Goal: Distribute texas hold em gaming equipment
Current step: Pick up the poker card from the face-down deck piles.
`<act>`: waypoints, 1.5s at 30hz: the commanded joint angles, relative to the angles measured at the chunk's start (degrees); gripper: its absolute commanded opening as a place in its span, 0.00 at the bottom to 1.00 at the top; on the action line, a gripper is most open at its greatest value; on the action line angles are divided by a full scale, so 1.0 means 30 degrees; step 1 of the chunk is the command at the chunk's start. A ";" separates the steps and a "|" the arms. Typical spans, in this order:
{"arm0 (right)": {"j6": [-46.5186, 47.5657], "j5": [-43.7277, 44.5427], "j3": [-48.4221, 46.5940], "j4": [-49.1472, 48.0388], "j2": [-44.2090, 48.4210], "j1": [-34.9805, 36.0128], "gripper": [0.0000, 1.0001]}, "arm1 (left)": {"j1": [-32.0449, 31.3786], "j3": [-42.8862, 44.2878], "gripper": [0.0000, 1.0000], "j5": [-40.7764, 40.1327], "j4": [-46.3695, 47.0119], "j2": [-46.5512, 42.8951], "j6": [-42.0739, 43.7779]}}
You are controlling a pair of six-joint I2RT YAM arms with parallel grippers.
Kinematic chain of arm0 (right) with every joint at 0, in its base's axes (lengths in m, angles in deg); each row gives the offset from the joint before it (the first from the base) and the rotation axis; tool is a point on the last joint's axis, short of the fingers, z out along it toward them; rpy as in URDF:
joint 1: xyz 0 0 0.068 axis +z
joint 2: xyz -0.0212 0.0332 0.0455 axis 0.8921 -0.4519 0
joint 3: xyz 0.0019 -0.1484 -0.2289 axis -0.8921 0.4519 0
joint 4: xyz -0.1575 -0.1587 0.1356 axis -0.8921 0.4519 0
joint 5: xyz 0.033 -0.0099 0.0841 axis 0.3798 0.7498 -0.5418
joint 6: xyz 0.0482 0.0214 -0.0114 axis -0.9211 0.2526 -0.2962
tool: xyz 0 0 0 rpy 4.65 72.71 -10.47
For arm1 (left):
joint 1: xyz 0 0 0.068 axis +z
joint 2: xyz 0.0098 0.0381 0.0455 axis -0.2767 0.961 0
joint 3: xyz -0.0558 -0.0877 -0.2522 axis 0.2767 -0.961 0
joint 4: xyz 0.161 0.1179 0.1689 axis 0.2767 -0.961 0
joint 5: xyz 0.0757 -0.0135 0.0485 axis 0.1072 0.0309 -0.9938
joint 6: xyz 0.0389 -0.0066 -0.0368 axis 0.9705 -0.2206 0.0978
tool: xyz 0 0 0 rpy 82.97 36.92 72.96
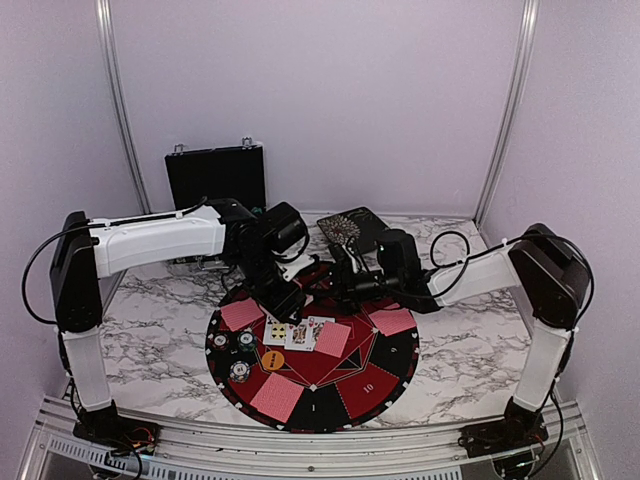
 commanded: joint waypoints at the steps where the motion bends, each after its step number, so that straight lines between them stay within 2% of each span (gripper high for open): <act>1: -0.0260 -0.0163 -0.0684 -0.0656 -0.0356 0.0291 0.66 | -0.0165 0.0802 0.34 -0.0048 -0.0410 0.0302 0.0016; 13: 0.0151 0.0126 -0.0995 -0.0155 -0.1012 0.0583 0.63 | -0.0239 0.1034 0.35 -0.0159 -0.0629 0.0367 0.0103; 45: 0.1115 0.1138 -0.0264 0.1426 0.1017 -0.0489 0.33 | -0.0223 0.0587 0.34 -0.0284 -0.0659 0.0449 0.0189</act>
